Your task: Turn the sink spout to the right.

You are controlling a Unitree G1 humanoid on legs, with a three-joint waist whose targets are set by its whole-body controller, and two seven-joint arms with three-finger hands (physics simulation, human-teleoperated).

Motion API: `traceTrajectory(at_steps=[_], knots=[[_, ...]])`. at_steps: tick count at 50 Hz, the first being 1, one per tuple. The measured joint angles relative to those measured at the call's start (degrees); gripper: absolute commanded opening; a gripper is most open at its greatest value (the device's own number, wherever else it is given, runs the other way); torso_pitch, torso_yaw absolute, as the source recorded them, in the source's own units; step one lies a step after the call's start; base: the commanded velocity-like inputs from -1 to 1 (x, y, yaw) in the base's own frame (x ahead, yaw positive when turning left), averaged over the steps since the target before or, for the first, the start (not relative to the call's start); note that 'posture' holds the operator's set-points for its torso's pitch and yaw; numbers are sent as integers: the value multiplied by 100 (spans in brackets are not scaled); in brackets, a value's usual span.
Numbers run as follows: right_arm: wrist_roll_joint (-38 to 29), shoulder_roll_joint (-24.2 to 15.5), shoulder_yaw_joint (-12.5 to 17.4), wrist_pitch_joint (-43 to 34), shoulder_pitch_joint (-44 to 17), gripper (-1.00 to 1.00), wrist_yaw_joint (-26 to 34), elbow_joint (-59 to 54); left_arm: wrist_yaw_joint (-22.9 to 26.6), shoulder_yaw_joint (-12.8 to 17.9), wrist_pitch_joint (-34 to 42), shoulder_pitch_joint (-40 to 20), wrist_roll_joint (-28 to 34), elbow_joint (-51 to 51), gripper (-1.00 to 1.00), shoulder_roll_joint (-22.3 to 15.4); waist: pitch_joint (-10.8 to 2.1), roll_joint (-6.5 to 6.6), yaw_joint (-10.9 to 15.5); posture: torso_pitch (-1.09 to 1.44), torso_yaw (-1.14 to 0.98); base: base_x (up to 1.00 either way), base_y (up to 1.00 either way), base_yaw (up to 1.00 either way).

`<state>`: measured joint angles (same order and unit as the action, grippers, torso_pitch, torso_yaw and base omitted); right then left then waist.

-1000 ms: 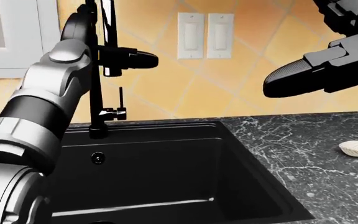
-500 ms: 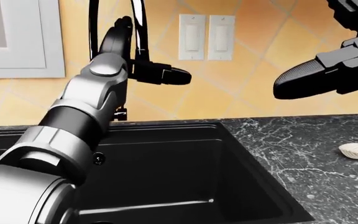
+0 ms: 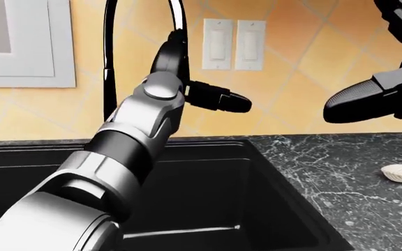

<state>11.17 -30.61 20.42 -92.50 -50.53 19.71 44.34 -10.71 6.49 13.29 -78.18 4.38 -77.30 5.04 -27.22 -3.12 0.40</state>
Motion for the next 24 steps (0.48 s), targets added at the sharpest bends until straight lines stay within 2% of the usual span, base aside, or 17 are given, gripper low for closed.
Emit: traceTrajectory(at_steps=[24], knots=[[458,-180,211,0,75,100,-239,-13,-153,133,93,-138,223,-137,100,291,-22,-39,-7,-85,0,0,0,0]])
